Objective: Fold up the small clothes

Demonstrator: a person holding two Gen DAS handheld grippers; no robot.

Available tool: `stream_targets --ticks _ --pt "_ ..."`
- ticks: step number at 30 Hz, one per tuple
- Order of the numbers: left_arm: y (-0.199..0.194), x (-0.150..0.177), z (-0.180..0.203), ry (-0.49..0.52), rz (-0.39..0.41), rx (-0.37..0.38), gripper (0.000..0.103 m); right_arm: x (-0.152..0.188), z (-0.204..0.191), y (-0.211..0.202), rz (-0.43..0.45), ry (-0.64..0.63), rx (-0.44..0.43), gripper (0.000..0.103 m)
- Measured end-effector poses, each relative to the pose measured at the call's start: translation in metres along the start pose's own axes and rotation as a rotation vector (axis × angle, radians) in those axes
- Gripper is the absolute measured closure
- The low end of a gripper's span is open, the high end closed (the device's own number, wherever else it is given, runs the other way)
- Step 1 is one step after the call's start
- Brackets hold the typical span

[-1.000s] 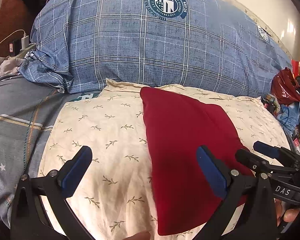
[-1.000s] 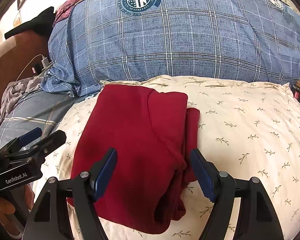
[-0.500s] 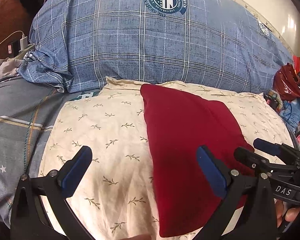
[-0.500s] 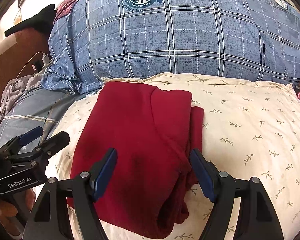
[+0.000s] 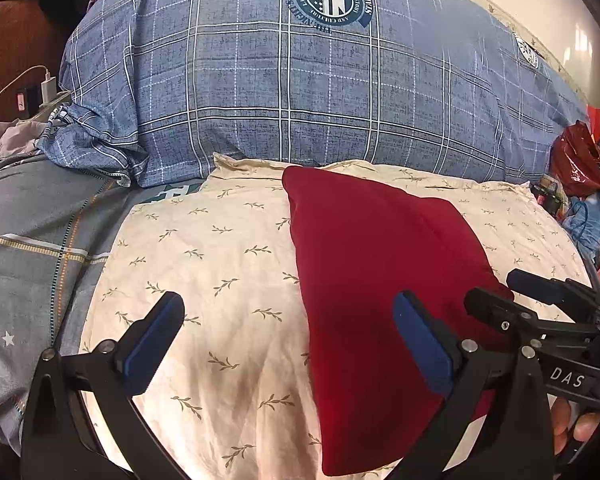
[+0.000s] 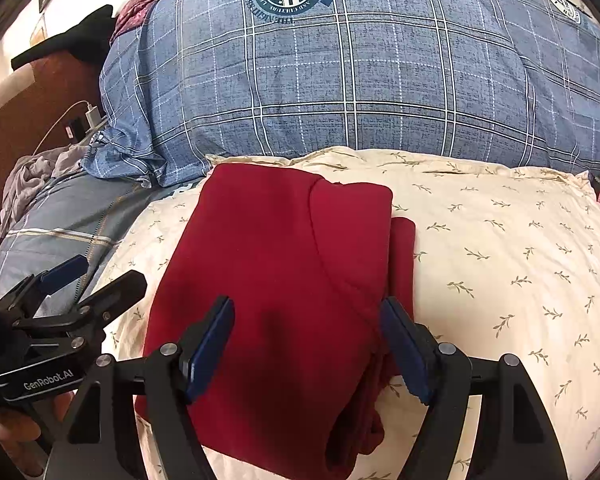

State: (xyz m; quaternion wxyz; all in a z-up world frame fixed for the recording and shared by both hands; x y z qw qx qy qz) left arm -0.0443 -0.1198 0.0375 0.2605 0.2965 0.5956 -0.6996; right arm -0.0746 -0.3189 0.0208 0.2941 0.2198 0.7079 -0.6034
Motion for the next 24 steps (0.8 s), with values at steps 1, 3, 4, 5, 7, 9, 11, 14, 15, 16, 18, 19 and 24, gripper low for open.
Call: stream_targets --ticks 1,3,4,5,7,9,11,14,15,16,18,19,24 --pt "-0.0004 -0.0001 -0.0002 -0.001 0.001 -0.001 0.0 0.0001 0.0008 0.0005 -0.002 0.001 0.003 0.026" --pt "-0.0009 0.0 -0.0006 -0.002 0.002 -0.002 0.0 0.0008 0.0024 0.0014 -0.006 0.006 0.003 0.026" --pt "-0.0004 0.0002 -0.0008 -0.003 0.001 -0.001 0.0 0.0009 0.0029 0.0018 -0.007 0.006 0.003 0.026" --pt "-0.0001 0.0004 -0.0009 -0.004 0.0 -0.001 0.0 0.0014 0.0035 0.0022 -0.009 0.006 0.004 0.026" --pt "0.0007 0.0006 -0.0014 -0.005 -0.003 0.0 0.0 0.0019 0.0045 0.0039 -0.015 0.006 0.009 0.026" --pt "0.0015 0.0012 -0.0011 -0.005 -0.009 0.003 0.0 0.0024 0.0049 0.0046 -0.018 0.007 0.007 0.026" --pt "0.0026 0.0013 -0.0006 -0.004 -0.012 0.005 0.0 0.0022 0.0049 0.0042 -0.017 0.005 0.008 0.026" --pt "0.0033 0.0027 0.0006 -0.003 -0.018 0.008 0.0 0.0017 0.005 0.004 -0.016 0.004 0.007 0.026" --pt "0.0035 0.0029 0.0011 -0.002 -0.019 0.009 0.0 0.0018 0.0055 0.0042 -0.017 0.006 0.007 0.026" --pt "0.0032 0.003 0.0014 -0.001 -0.018 0.008 0.0 0.0018 0.0056 0.0045 -0.017 0.006 0.006 0.026" --pt "0.0026 0.0027 0.0016 0.002 -0.015 0.005 0.0 0.0017 0.0055 0.0048 -0.018 0.008 0.004 0.026" --pt "0.0026 0.0024 0.0016 0.003 -0.015 0.005 0.0 0.0016 0.0055 0.0051 -0.019 0.008 0.004 0.026" --pt "0.0027 0.0028 0.0019 0.0 -0.018 0.005 0.0 0.0012 0.0056 0.0051 -0.018 0.008 0.004 0.026"
Point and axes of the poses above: each gripper's, at about its wrist camera, not at the fingertips, and y roughly the way its jaws point, z to its right, x to its underside, the point moved 10 cm from there along y, roughly the way its jaws point, and after that the axes turned 5 degrees about -y, right-handed, at the moved point
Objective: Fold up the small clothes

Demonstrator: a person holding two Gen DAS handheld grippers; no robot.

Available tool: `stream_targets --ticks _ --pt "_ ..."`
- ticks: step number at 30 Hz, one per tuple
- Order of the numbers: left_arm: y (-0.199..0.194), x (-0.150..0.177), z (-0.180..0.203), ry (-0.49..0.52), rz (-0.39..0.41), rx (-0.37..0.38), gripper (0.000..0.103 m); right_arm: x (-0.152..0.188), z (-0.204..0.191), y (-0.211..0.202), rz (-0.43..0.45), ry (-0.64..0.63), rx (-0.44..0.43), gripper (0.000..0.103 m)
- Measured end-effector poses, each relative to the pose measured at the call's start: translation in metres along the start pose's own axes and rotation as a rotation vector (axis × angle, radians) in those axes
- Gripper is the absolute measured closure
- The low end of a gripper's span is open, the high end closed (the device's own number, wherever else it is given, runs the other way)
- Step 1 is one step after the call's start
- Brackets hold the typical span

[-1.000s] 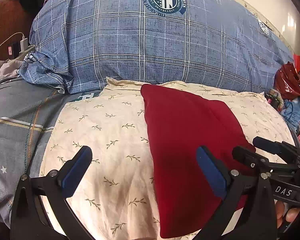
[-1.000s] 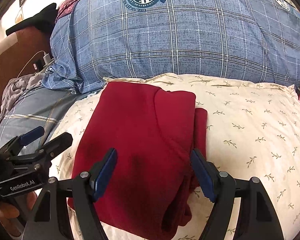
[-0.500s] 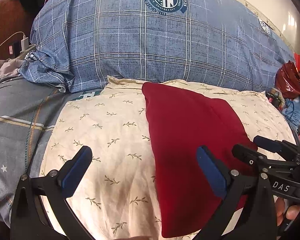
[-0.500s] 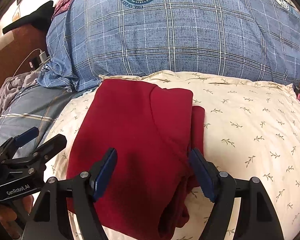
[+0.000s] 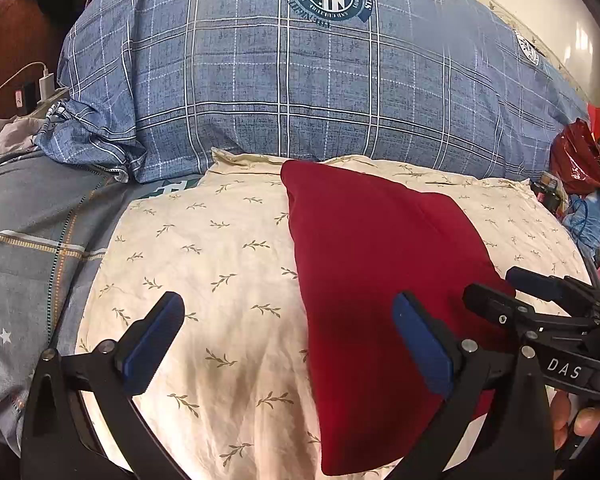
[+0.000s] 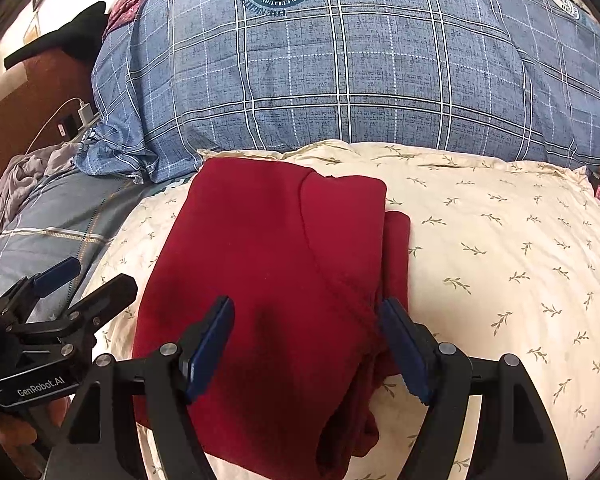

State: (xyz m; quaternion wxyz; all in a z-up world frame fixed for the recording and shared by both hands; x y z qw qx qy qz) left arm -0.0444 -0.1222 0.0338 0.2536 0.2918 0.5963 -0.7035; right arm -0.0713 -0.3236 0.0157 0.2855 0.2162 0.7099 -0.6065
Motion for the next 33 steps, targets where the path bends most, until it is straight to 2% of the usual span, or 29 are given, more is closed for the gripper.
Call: stream_targets --ticks 33 --pt "0.0057 0.0031 -0.004 0.003 0.002 -0.012 0.0 -0.0001 -0.0012 0.0072 -0.013 0.011 -0.002 0.025"
Point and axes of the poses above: each gripper's, at about its wrist camera, not at the fingertips, and y roughly the way its jaws point, z to its right, x to its underside, the point moved 10 cm from there along y, roughly the way its jaws point, and after that the axes turned 5 degrees about -y, right-handed, at the moved point
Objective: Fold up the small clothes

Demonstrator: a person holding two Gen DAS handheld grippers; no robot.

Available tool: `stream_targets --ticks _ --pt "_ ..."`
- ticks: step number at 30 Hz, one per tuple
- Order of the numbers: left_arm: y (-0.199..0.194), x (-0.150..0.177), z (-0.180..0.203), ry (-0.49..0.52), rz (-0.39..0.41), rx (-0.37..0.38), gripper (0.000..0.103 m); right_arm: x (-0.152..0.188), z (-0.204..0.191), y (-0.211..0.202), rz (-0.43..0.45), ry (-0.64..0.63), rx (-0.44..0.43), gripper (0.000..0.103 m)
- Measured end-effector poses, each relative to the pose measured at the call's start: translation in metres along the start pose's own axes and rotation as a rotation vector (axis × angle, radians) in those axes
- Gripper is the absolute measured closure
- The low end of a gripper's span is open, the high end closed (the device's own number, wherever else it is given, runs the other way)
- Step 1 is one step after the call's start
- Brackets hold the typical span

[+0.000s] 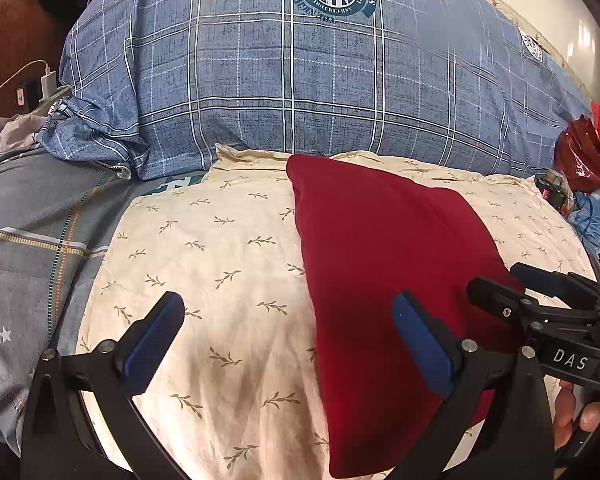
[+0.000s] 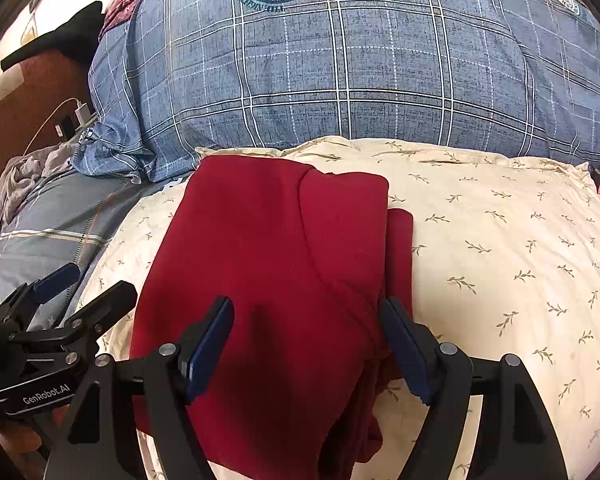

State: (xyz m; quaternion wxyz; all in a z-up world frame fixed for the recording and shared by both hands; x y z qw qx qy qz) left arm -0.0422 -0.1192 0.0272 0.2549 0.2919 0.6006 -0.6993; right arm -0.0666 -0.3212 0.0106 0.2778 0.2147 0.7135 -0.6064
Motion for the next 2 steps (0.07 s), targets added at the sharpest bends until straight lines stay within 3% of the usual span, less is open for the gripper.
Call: stream_targets --ticks 2 --pt "0.0006 -0.0011 -0.0022 -0.004 0.0 0.001 0.0 -0.0005 0.0005 -0.0004 0.0 -0.001 -0.005 0.025"
Point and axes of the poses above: each gripper's, at about its wrist camera, not at the fingertips, and y roughly the way its jaws point, z to its right, x to its underside, the point moved 10 cm from there along y, roughly the way its jaws point, and after that the axes turned 5 degrees about -y, right-handed, at the moved point
